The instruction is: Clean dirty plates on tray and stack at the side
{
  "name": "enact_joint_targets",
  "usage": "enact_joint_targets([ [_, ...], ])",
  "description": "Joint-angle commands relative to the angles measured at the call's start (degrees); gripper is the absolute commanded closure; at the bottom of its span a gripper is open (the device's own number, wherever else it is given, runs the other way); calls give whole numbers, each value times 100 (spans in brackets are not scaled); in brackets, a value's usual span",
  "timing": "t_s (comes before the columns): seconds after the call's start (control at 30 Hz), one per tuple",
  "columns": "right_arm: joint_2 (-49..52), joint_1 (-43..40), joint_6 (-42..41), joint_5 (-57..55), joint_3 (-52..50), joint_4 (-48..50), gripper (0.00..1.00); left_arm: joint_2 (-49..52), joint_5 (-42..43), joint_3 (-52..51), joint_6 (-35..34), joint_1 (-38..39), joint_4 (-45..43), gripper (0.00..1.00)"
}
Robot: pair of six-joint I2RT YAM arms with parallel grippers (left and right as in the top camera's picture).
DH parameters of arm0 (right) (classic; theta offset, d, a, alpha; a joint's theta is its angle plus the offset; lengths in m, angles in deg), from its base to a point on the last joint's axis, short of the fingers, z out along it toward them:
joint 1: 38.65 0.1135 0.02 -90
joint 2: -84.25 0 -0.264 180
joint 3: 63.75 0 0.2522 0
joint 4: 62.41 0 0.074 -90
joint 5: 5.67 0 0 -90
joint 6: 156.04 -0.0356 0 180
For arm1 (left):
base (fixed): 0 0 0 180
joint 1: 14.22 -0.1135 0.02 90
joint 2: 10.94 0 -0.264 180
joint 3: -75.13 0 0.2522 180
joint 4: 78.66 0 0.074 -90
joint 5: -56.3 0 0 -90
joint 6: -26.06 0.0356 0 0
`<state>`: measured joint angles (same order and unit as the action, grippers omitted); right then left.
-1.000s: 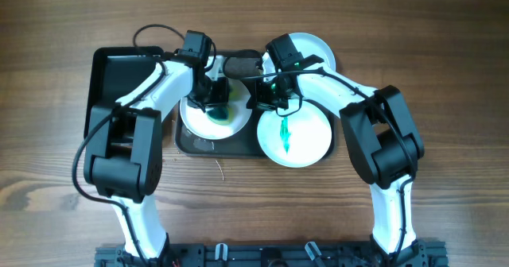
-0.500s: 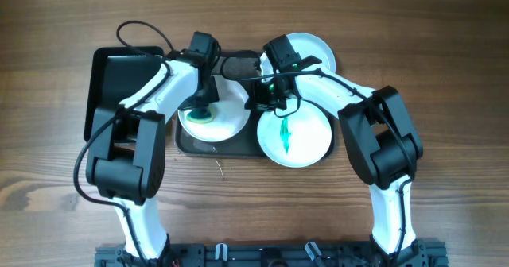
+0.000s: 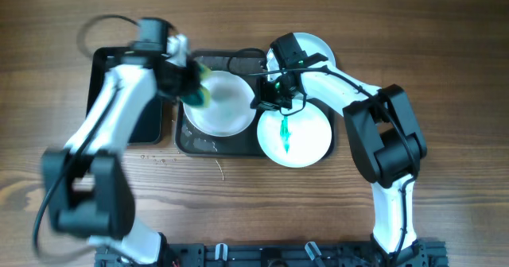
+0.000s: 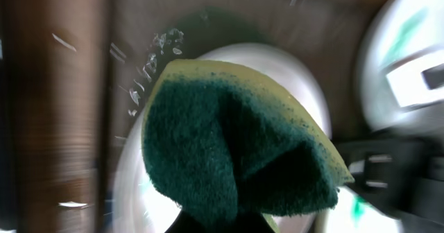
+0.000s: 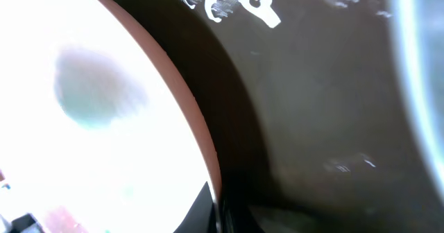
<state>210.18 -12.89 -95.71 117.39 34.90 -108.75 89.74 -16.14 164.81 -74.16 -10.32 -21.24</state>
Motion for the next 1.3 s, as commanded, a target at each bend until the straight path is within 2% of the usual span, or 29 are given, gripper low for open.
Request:
enact_joint_targets([
  [0.0, -581, 4, 105, -828, -42, -273, 96, -881, 170, 28, -264, -632, -13, 96],
  [0.27, -2052, 348, 269, -2933, -42, -857, 96, -1086, -68, 24, -264, -1355, 57, 96],
  [0.3, -2496, 667, 271, -4000, -42, -885, 96, -1086, -70, 17, -264, -1377, 57, 96],
  [0.47, -2815, 1285, 334, -6006, -35, -905, 96, -1086, -70, 17, -264, -1377, 76, 96],
  [0.63, -2822, 1934, 846, -7772, -35, -876, 96, -1084, -70, 17, -264, -1377, 96, 96],
  [0.9, -2822, 2527, 2664, -9377, -35, -68, 96, -1084, -70, 17, -267, -1377, 98, 96],
  [1.1, -2822, 2889, 4019, -10695, -35, 1036, 96, -1084, -70, 17, -264, -1377, 98, 96],
  [1.27, -2822, 3064, 4538, -11149, -37, 1604, 96, -1084, -70, 17, -264, -1377, 98, 96],
])
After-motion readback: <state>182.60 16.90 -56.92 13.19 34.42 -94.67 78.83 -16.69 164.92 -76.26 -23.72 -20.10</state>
